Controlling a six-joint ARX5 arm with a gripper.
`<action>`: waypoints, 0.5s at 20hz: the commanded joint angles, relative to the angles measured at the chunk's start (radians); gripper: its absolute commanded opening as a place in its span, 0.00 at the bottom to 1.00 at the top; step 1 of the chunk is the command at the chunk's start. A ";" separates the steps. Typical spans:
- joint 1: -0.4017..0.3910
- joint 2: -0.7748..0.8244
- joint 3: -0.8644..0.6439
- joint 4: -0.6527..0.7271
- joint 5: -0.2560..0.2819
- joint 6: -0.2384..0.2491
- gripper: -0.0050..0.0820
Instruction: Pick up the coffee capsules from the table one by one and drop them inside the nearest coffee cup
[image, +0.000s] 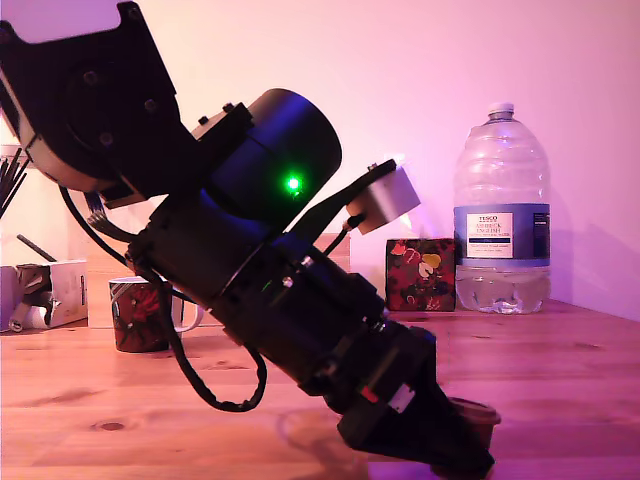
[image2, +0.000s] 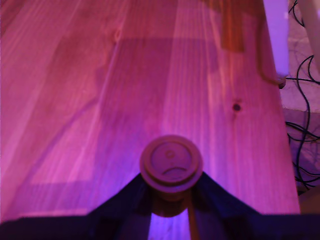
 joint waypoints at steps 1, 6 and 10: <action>-0.006 0.027 -0.008 -0.009 0.009 0.004 0.14; 0.003 -0.055 -0.008 -0.024 0.011 -0.035 0.14; 0.031 -0.156 -0.008 -0.068 -0.001 -0.071 0.14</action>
